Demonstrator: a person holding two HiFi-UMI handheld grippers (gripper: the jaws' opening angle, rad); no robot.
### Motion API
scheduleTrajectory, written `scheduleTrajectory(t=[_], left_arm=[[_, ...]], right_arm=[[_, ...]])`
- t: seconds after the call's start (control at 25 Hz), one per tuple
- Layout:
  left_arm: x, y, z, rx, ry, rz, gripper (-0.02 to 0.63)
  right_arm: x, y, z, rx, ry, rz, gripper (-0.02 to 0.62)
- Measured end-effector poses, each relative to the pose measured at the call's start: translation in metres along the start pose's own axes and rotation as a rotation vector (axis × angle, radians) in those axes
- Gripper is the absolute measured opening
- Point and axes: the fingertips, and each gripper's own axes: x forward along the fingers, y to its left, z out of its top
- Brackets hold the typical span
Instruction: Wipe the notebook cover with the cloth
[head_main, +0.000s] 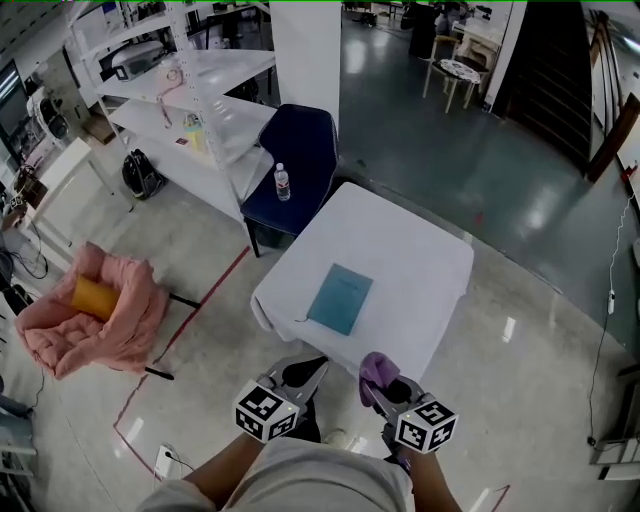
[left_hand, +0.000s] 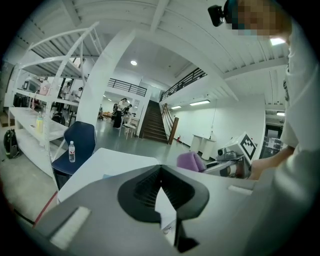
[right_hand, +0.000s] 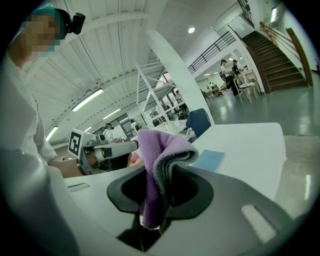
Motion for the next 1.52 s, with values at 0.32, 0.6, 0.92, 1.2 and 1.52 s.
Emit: scheduleTrajectory(t=[0.32, 0.6, 0.92, 1.2, 1.52], left_arm=[[0.049, 0.069, 0.045, 0.043, 0.017, -0.067, 0.0], [0.078, 0.131, 0.089, 0.082, 0.007, -0.1, 0.0], [0.1, 0.164, 0.11, 0.101, 0.014, -0.169, 0.0], [0.117, 0.174, 0.102, 0.066, 0.034, -0.198, 0.0], [0.134, 0.166, 0.1, 0.04, 0.04, -0.184, 0.0]], right_arm=[[0.066, -0.036, 0.06, 0.017, -0.031, -0.037, 0.115], [0.118, -0.054, 0.112, 0.002, -0.069, -0.063, 0.115], [0.148, -0.067, 0.144, 0.003, -0.098, -0.115, 0.115], [0.151, -0.072, 0.147, 0.011, -0.095, -0.14, 0.117], [0.139, -0.094, 0.145, 0.009, -0.071, -0.153, 0.115]])
